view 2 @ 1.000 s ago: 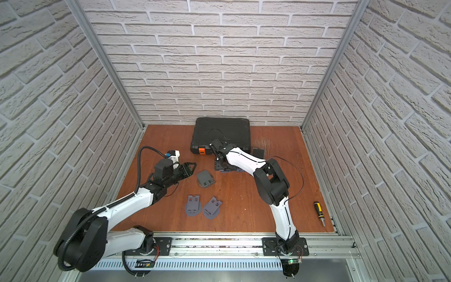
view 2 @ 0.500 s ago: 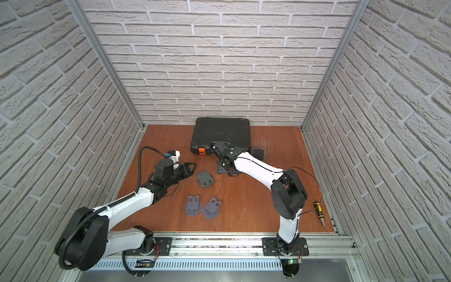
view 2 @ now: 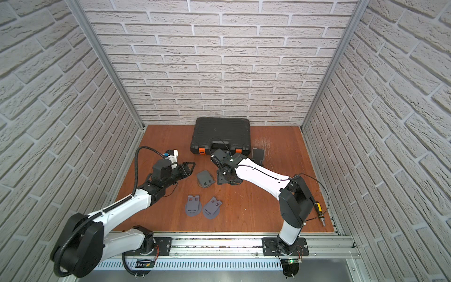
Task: Open the phone stand
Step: Place the phone stand at the center of the board.
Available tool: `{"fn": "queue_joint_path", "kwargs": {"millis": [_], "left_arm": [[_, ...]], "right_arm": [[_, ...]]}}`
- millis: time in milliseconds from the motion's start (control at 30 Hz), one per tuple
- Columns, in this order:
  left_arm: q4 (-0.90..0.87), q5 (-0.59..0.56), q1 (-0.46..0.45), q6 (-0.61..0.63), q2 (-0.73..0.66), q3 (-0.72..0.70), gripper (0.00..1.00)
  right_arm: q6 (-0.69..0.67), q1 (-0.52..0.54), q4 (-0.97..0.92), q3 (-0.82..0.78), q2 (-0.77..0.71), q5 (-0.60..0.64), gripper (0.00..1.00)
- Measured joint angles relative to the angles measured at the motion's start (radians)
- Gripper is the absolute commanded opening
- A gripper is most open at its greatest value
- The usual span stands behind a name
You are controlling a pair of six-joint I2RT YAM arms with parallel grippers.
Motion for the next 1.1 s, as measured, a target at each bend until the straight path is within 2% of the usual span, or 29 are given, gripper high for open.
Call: {"fn": "queue_joint_path", "kwargs": {"millis": [267, 333, 433, 500, 767, 1100], "left_arm": [[-0.017, -0.031, 0.0, 0.007, -0.068, -0.021, 0.54], [-0.026, -0.036, 0.0, 0.008, -0.079, -0.032, 0.54], [-0.041, -0.045, 0.0, 0.008, -0.097, -0.047, 0.54], [-0.05, -0.048, 0.0, 0.008, -0.108, -0.053, 0.54], [-0.061, -0.066, 0.0, 0.009, -0.143, -0.066, 0.54], [-0.07, -0.085, 0.0, 0.006, -0.15, -0.082, 0.54]], "right_arm": [[0.069, 0.115, -0.047, -0.038, 0.001, -0.059, 0.74], [0.064, 0.137, -0.047, -0.04, 0.01, -0.072, 0.66], [0.039, 0.157, -0.031, -0.039, 0.039, -0.1, 0.46], [0.003, 0.163, -0.014, -0.039, 0.067, -0.128, 0.4], [-0.133, 0.163, 0.003, -0.011, 0.154, -0.18, 0.35], [-0.228, 0.153, 0.003, 0.061, 0.214, -0.184, 0.31]]}}
